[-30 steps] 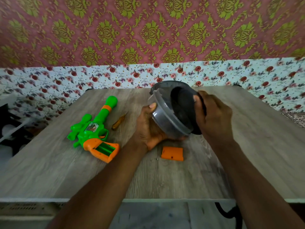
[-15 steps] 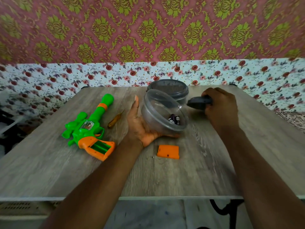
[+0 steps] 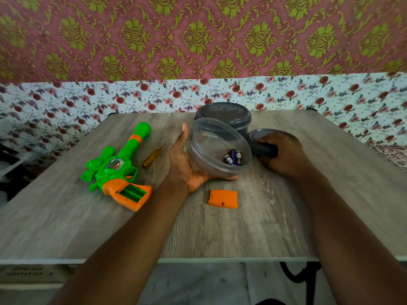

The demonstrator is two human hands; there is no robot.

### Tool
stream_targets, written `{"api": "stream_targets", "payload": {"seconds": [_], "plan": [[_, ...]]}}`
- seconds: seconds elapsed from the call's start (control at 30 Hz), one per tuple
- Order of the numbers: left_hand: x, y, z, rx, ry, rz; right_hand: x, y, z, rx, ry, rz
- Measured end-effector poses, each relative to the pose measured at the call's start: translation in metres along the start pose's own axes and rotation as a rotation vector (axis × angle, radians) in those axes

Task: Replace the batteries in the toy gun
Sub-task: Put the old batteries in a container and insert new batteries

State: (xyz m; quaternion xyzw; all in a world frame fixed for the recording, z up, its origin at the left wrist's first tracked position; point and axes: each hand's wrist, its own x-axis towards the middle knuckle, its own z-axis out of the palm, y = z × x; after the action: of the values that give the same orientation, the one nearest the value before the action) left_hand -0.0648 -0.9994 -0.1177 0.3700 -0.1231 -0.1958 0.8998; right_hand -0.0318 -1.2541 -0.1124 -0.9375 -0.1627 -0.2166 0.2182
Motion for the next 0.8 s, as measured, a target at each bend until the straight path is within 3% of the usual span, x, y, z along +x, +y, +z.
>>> {"api": "stream_targets", "payload": {"seconds": [0.17,0.33,0.43,0.6,0.7,0.8], "plan": [[-0.005,0.0,0.004,0.037,0.047,0.043,-0.003,-0.003,0.001,0.049,-0.084,0.077],[-0.005,0.001,0.007,0.048,0.171,0.102,-0.008,-0.032,0.006,0.206,0.173,0.198],[-0.005,-0.001,0.011,0.095,0.218,0.154,-0.01,-0.06,0.01,0.413,0.203,0.305],[-0.005,0.001,0.034,0.405,0.285,0.222,-0.004,-0.075,0.025,0.836,0.268,0.668],[0.0,0.004,0.058,0.748,0.283,0.342,-0.003,-0.079,0.025,1.187,0.39,0.888],[0.011,0.008,0.087,1.123,0.279,0.348,0.001,-0.083,0.026,1.466,0.489,1.082]]}}
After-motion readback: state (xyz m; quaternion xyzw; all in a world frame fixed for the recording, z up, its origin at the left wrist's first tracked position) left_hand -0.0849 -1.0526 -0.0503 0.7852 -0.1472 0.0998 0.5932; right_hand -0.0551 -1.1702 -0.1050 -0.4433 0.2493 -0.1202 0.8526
